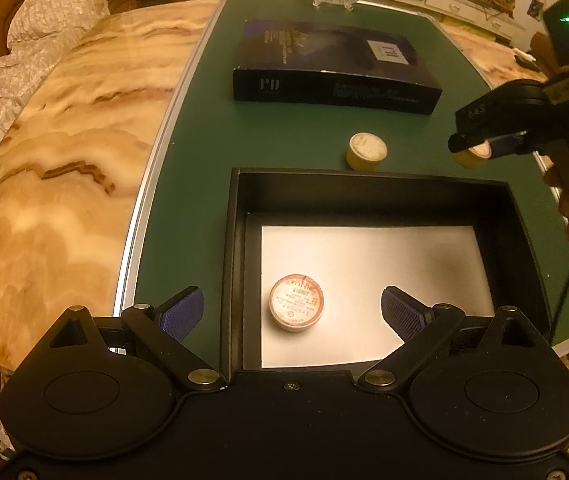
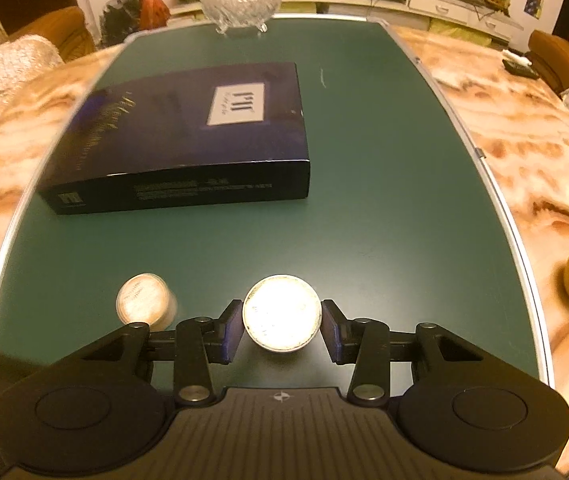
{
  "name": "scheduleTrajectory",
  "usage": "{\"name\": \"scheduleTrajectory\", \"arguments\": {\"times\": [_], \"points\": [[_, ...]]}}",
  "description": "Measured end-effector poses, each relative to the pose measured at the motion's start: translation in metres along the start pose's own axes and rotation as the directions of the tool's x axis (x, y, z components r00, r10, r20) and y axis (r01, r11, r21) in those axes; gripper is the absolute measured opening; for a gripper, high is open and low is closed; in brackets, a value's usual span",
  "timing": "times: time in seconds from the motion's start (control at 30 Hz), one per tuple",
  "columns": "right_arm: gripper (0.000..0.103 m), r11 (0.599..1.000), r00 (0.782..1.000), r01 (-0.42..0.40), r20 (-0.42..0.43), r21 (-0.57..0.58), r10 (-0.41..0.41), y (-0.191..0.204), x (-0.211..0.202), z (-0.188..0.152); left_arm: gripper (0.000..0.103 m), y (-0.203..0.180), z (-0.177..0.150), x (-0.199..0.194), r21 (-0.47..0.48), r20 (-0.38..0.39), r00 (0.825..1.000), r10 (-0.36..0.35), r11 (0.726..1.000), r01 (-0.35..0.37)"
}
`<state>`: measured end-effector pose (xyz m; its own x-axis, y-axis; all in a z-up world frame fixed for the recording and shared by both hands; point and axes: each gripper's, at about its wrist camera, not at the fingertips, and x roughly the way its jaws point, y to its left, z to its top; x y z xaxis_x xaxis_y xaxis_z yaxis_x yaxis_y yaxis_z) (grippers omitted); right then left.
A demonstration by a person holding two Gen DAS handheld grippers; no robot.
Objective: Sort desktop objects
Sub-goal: 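Carry the white-lidded jar with the right tool into the tray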
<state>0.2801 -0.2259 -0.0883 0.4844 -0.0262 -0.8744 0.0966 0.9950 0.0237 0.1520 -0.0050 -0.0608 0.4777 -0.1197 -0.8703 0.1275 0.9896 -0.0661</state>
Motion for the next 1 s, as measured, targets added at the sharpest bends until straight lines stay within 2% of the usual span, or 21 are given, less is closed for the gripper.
{"name": "scheduleTrajectory", "arguments": {"times": [0.2, 0.4, 0.7, 1.0], "points": [[0.045, 0.999, 0.999, -0.047, 0.003, -0.008, 0.047, 0.0, -0.041, -0.023, 0.097, -0.002, -0.005, -0.013, -0.005, 0.016, 1.0, -0.009, 1.0, 0.009], [0.045, 0.998, 0.998, -0.056, -0.022, -0.021, 0.055, -0.003, -0.061, -0.05, 0.097, -0.001, -0.013, -0.025, -0.015, 0.028, 0.999, -0.015, 1.0, 0.015], [0.045, 0.999, 0.995, -0.027, -0.097, -0.041, 0.023, 0.0, -0.049, -0.084, 0.097, 0.008, -0.021, -0.034, -0.034, 0.029, 1.0, -0.009, 0.999, 0.01], [0.045, 0.998, 0.99, -0.005, -0.141, -0.06, -0.004, 0.008, -0.029, -0.098, 0.097, 0.014, -0.023, -0.039, -0.045, 0.036, 0.999, 0.0, 0.999, 0.002]]}}
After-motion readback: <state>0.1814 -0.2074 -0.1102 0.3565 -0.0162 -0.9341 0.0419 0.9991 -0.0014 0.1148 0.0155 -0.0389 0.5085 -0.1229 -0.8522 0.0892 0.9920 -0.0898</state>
